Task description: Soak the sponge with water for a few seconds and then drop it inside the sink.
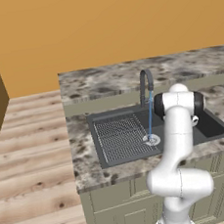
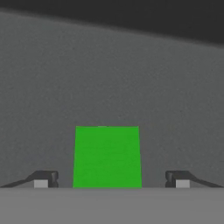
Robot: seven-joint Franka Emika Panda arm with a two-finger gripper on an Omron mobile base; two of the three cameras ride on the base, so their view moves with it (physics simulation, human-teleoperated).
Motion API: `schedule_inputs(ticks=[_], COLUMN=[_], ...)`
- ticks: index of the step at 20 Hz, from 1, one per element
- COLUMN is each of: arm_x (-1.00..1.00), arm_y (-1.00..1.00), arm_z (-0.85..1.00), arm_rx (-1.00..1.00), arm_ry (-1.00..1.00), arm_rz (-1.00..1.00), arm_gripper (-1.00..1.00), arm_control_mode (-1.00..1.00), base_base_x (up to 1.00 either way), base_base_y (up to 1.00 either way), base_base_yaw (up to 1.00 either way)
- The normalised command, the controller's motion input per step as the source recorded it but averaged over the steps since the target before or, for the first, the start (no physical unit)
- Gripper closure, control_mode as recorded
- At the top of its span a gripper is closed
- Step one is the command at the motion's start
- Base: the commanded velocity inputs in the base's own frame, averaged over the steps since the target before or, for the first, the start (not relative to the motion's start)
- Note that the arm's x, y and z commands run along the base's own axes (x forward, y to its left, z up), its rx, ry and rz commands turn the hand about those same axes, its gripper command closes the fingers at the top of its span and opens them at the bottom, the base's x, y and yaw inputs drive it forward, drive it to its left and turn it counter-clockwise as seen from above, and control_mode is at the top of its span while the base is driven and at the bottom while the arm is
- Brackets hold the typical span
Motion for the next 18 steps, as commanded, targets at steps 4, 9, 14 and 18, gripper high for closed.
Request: schedule_inputs(ticks=[4, 9, 14, 18], arm_x=[-0.16, -0.18, -0.42, -0.36], arm_y=[-0.01, -0.07, 0.0, 0.13], arm_z=[0.52, 0.7, 0.74, 0.59], arm_rx=[0.0, 0.0, 0.0, 0.0], arm_ry=[0.0, 0.0, 0.0, 0.0], arm_rz=[0.0, 0.0, 0.0, 0.0], arm_gripper=[-1.0, -1.0, -1.0, -1.0], arm_control_mode=[-1.0, -1.0, -1.0, -1.0], base_base_x=[0.0, 0.0, 0.0, 0.0], base_base_y=[0.0, 0.0, 0.0, 0.0], base_base_yaw=[0.0, 0.0, 0.0, 0.0])
